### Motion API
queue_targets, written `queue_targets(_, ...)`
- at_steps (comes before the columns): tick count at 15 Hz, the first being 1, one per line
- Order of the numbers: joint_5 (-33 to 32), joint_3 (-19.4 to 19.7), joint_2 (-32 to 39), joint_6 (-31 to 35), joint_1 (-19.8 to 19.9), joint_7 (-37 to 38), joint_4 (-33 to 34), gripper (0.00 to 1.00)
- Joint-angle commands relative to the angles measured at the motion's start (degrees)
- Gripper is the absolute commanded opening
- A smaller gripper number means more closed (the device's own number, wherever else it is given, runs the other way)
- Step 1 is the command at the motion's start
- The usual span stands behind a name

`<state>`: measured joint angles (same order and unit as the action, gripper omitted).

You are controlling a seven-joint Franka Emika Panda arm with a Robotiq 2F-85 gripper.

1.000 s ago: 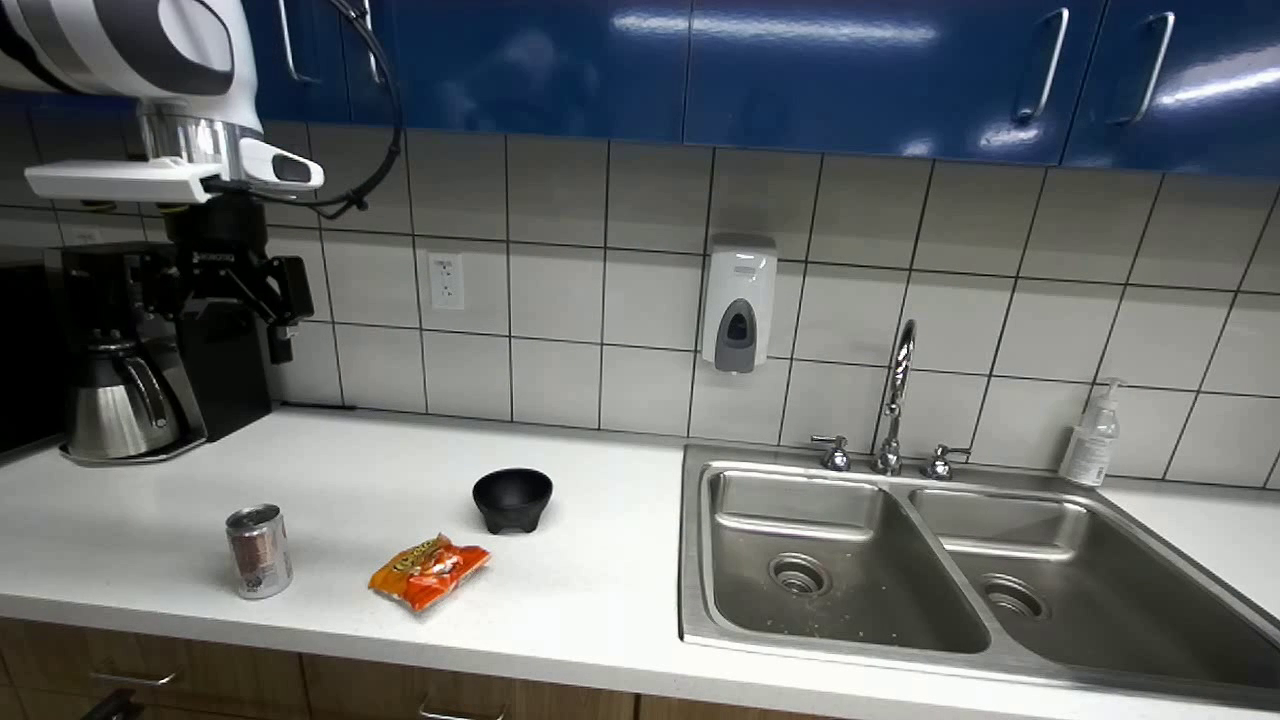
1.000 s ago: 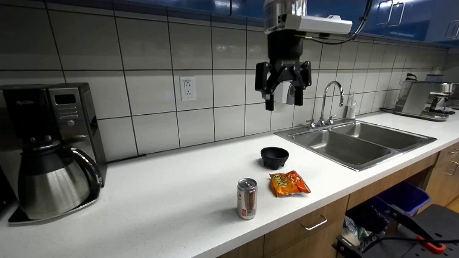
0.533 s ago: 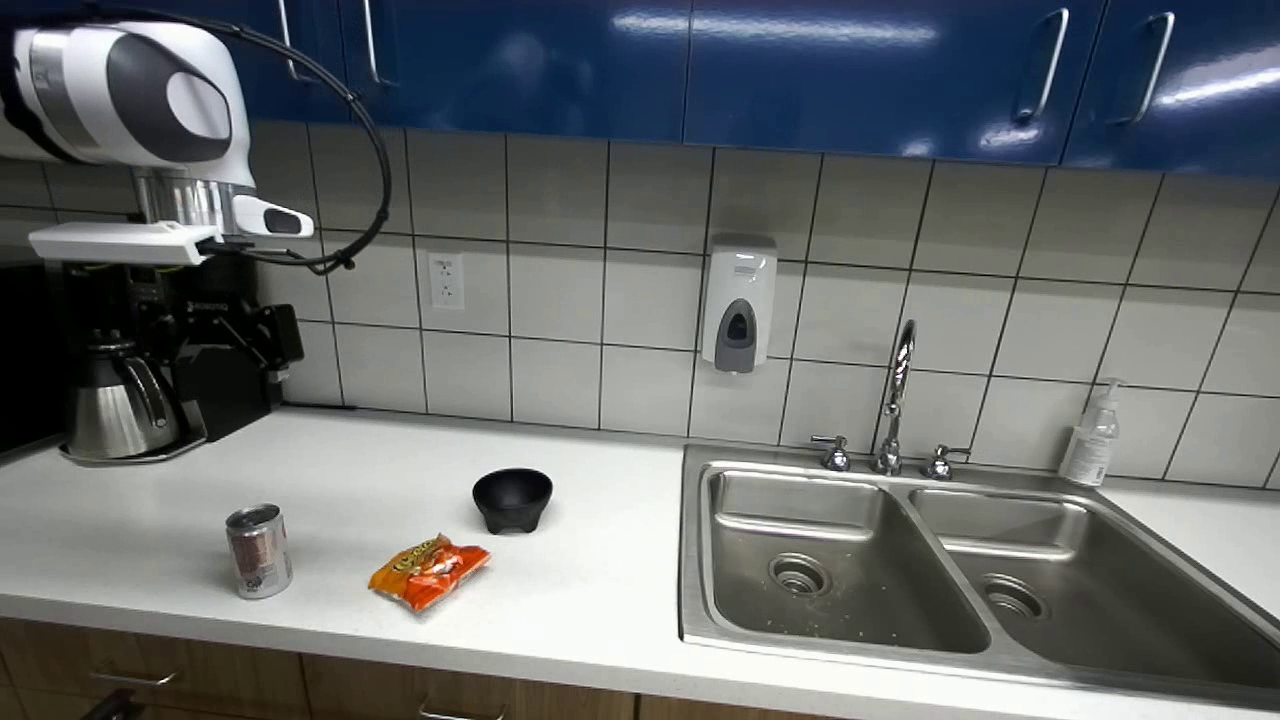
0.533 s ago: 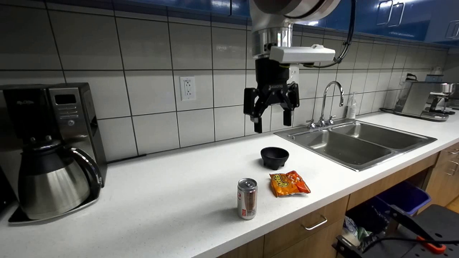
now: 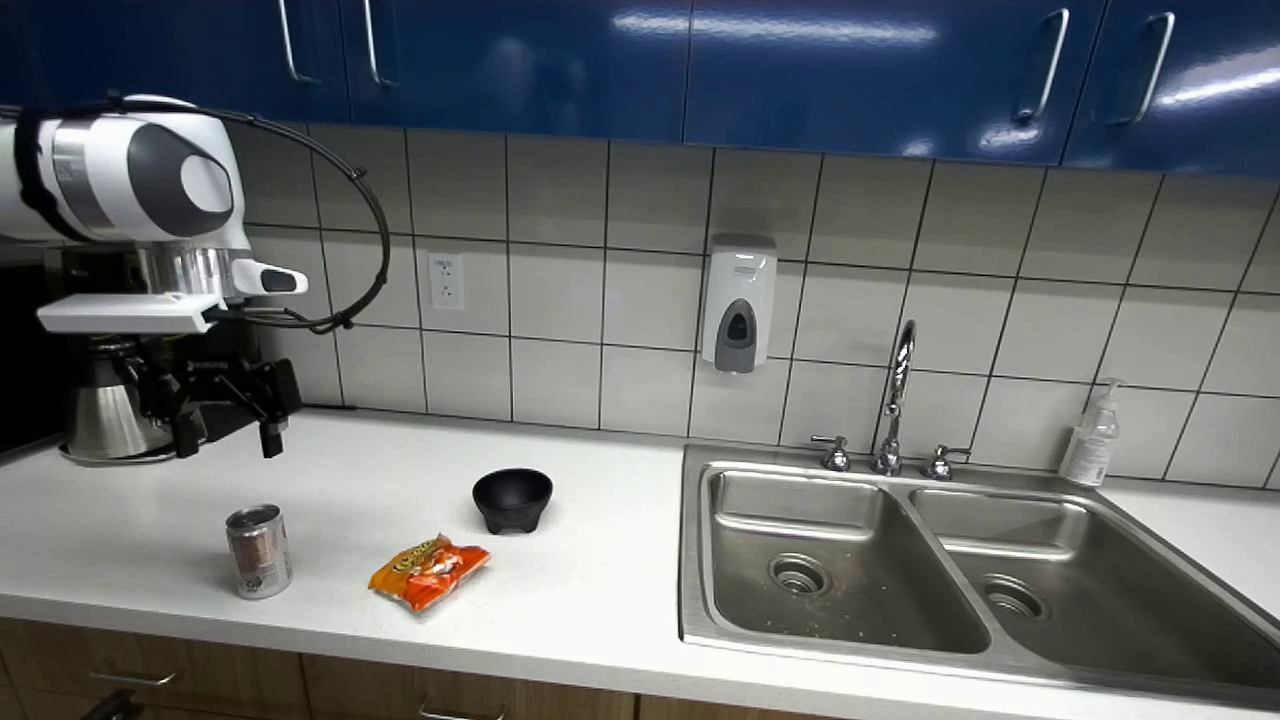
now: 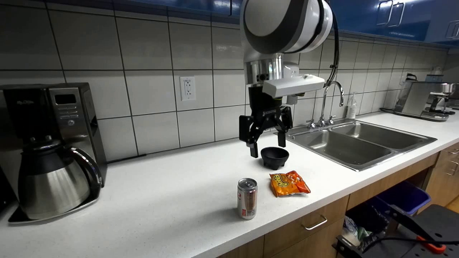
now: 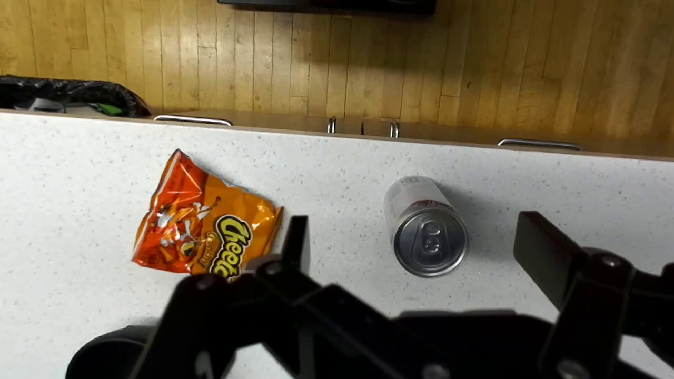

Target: Put the grey can inside the black bowl

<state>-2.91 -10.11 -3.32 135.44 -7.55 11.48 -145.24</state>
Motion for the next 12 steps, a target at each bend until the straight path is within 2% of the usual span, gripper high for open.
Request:
queue_targets(1,-3.13,-0.08,3.68,2.61,-0.57,3.42,0.25,1.00)
queue_targets(12,-6.98,1.33,13.72,7.47,-3.68,10.32,2.64,1.00)
